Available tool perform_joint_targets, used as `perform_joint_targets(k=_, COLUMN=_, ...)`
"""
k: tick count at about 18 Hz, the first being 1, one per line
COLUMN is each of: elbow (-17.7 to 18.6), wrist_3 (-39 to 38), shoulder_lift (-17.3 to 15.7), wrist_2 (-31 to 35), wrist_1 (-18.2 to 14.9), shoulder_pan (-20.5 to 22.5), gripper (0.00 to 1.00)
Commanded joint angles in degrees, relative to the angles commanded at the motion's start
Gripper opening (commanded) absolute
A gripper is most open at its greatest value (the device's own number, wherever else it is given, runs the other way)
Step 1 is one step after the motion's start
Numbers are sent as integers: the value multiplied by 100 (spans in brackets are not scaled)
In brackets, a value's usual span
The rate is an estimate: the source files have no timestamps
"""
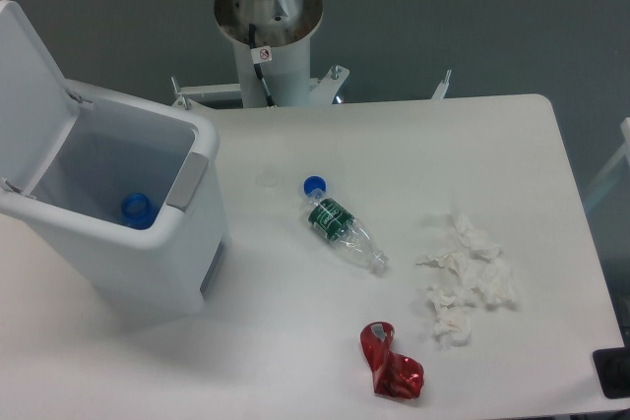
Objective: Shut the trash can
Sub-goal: 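Lower the gripper behind the raised white lid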
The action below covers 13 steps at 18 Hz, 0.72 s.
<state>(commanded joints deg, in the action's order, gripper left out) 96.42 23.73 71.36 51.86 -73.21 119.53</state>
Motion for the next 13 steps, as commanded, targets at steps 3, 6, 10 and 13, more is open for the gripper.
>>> perform_joint_targets(k=3, elbow=-26, wrist_3=0, shoulder_lift=123, wrist_2=-9, wrist_1=201, shoulder_pan=-9, gripper=0)
perform_joint_targets(k=6, elbow=-131, wrist_3=-26, shoulder_lift=342, wrist_2=0, wrist_1=404, shoulder_pan=-61, gripper=0)
perform_joint_targets(k=10, elbow=-342, wrist_3=-97, shoulder_lift=668, wrist_2=9, wrist_1=483, shoulder_pan=-106, gripper=0)
perform_joint_targets(k=13, elbow=-413, wrist_3=-114, shoulder_lift=695, wrist_2=52, wrist_1=483, shoulder_pan=-106, gripper=0)
